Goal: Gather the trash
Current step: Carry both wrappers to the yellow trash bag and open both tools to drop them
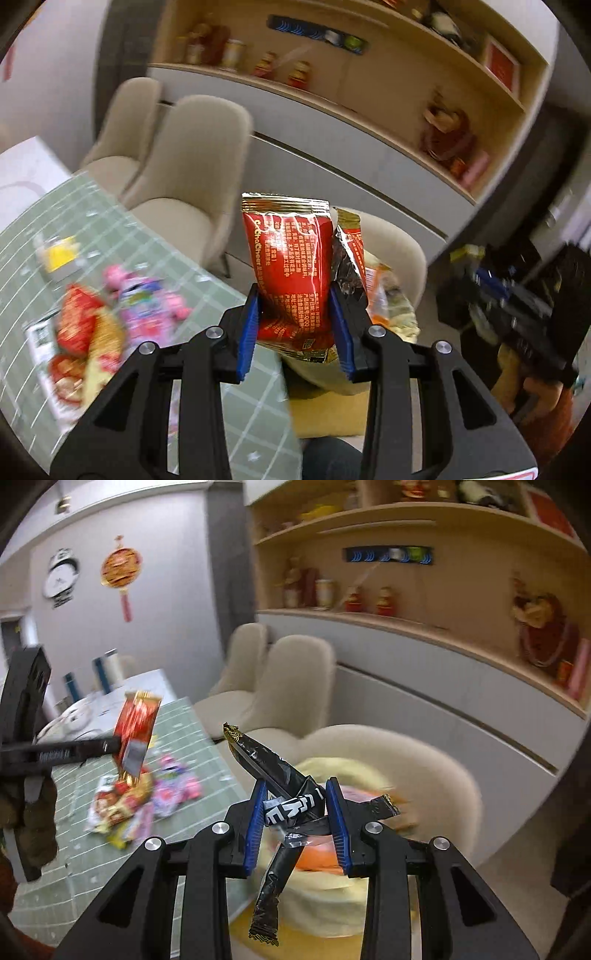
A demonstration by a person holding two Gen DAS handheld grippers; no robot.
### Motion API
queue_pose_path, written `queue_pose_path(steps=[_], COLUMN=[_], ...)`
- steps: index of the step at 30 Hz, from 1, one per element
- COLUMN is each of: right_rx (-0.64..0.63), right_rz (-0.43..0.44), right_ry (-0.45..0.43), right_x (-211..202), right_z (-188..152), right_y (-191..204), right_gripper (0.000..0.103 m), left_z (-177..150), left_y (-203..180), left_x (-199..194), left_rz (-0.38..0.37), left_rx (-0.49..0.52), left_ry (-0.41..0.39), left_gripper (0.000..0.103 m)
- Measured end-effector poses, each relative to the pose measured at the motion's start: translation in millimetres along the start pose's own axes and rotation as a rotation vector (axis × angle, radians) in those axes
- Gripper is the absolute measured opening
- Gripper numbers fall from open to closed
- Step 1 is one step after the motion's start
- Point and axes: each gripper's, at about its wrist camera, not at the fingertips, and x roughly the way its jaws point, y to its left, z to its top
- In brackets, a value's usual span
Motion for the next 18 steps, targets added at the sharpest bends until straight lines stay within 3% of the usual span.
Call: queue_pose_path(steps=[5,9,13,18], right_rx=[0.059,0.087,0.104,0.126], right_rz=[-0.057,-0.085,-0.096,-0.097], right_ry=[0.005,0.013,0.048,0.090], right_x=[4.7,14.0,29.2,45.3], right_z=[6.2,5.0,-3.2,-16.3], right_y=[-46.1,-70.6,-87.8,-101.7], right_gripper=[0.031,0.031,0.031,0.031], left_z=[6.5,-2.2,-3.0,-7.1], left_y=[-33.1,-49.7,-70.1,-77.1], left_x=[61.4,105.5,138.2,175.2], left_rz=[-0.100,-0.101,-0.120,-0.069], left_rx=[0.010,0.037,0.086,0.112], left_ry=[0.123,0.219,0.258,0.328], left_gripper=[0.034,0.034,0.035,0.038])
